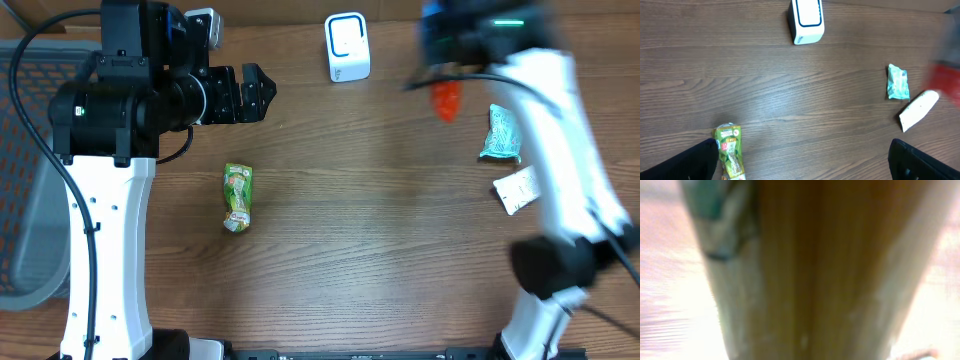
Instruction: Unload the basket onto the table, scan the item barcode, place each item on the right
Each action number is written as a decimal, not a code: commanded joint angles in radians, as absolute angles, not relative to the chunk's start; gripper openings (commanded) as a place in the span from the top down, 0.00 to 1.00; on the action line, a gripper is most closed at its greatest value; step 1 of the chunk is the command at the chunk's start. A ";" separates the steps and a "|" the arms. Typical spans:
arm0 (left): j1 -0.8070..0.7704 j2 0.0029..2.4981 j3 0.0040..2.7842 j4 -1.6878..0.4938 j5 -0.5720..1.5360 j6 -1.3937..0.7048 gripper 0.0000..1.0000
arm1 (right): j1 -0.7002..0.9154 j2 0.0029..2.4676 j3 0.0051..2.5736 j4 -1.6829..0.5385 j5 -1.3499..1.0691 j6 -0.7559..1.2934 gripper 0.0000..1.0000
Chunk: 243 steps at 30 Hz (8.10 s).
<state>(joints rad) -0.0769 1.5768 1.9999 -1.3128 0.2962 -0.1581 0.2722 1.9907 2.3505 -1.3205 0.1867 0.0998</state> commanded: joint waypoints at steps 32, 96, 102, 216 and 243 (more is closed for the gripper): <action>-0.072 1.588 2.004 -1.309 0.300 -0.157 0.01 | -0.283 1.931 1.573 -1.063 0.031 0.741 0.00; -0.072 1.588 2.004 -1.309 0.300 -0.157 0.00 | 0.976 2.318 1.785 -0.533 -0.105 0.287 0.00; -0.072 1.588 2.004 -1.309 0.300 -0.157 0.00 | 0.975 2.323 1.785 -0.548 -0.043 0.297 0.05; -0.072 1.588 2.004 -1.309 0.300 -0.158 0.00 | 0.387 1.854 1.158 -0.722 -0.584 0.364 0.69; -0.072 1.588 2.004 -1.309 0.300 -0.158 0.01 | 0.493 1.879 1.166 -0.647 -0.333 -0.109 0.36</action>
<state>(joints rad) -0.0769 1.5787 1.9999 -1.3125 0.2962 -0.1581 0.4866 1.8656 1.1652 -0.6659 -0.3519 -0.0795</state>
